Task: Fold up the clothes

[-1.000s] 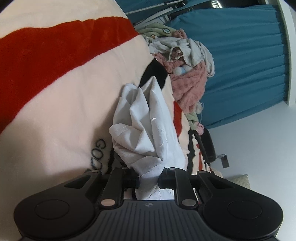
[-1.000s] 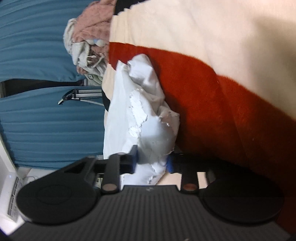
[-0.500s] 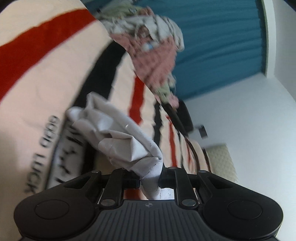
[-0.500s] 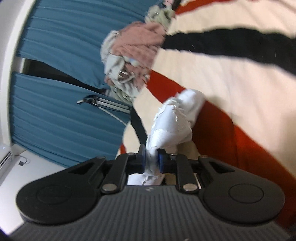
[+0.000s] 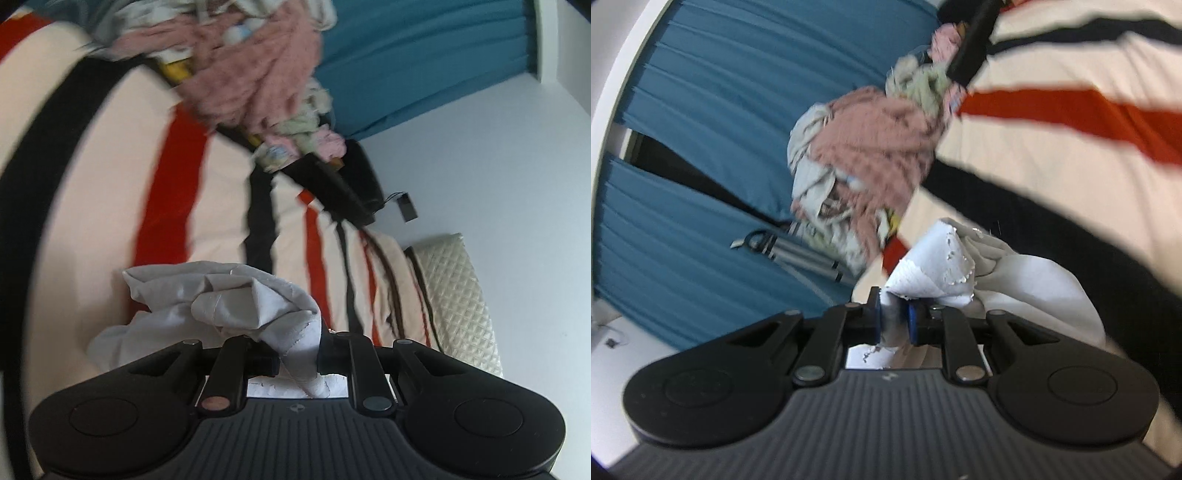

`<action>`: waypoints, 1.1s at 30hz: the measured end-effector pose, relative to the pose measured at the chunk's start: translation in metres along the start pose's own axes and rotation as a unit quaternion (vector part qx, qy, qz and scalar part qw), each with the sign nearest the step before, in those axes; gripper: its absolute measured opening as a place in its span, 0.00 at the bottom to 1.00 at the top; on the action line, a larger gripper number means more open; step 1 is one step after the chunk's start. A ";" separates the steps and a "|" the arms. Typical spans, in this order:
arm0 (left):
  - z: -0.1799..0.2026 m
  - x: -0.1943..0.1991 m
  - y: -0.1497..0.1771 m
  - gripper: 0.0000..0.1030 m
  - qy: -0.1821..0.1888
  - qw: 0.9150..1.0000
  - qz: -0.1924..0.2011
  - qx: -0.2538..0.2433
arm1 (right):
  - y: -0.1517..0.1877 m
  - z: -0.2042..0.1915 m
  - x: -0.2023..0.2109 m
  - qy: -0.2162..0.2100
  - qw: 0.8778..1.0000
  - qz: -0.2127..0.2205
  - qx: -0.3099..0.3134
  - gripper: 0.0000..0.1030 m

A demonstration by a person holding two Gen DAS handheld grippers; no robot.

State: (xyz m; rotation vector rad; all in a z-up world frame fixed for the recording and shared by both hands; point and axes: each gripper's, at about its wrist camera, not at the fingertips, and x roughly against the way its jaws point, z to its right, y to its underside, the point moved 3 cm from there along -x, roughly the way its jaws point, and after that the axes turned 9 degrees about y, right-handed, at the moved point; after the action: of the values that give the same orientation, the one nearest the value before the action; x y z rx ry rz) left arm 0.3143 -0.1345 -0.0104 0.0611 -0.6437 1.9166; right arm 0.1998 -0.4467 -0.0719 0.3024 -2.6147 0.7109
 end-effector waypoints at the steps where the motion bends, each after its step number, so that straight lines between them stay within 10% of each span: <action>1: 0.007 -0.017 -0.017 0.17 0.007 1.000 0.007 -0.013 | -0.016 -0.008 -0.011 -0.002 1.000 0.014 0.009 0.17; 10: 0.001 -0.155 -0.073 0.17 -0.006 0.984 0.044 -0.171 | -0.082 -0.010 -0.097 0.000 0.987 0.128 0.097 0.17; 17: -0.114 -0.181 0.001 0.18 -0.112 0.971 -0.051 -0.205 | -0.008 0.097 -0.177 0.125 0.989 -0.013 0.083 0.17; 22: -0.104 -0.169 0.017 0.30 -0.136 0.957 -0.062 -0.248 | 0.009 0.098 -0.173 0.159 0.981 -0.045 0.102 0.23; 26: -0.075 -0.147 0.022 0.56 -0.145 0.947 -0.067 -0.279 | 0.009 0.075 -0.143 0.169 0.977 -0.061 0.115 0.88; 33: 0.009 -0.066 0.043 0.93 -0.149 0.929 -0.017 -0.339 | 0.011 0.008 -0.052 0.153 0.970 0.001 0.188 0.91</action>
State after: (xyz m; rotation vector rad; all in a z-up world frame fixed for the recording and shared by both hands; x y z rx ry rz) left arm 0.3037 -0.2064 -0.0415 -0.0767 -1.4701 1.5694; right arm 0.2400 -0.4362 -0.1066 0.2743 -2.1805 1.1569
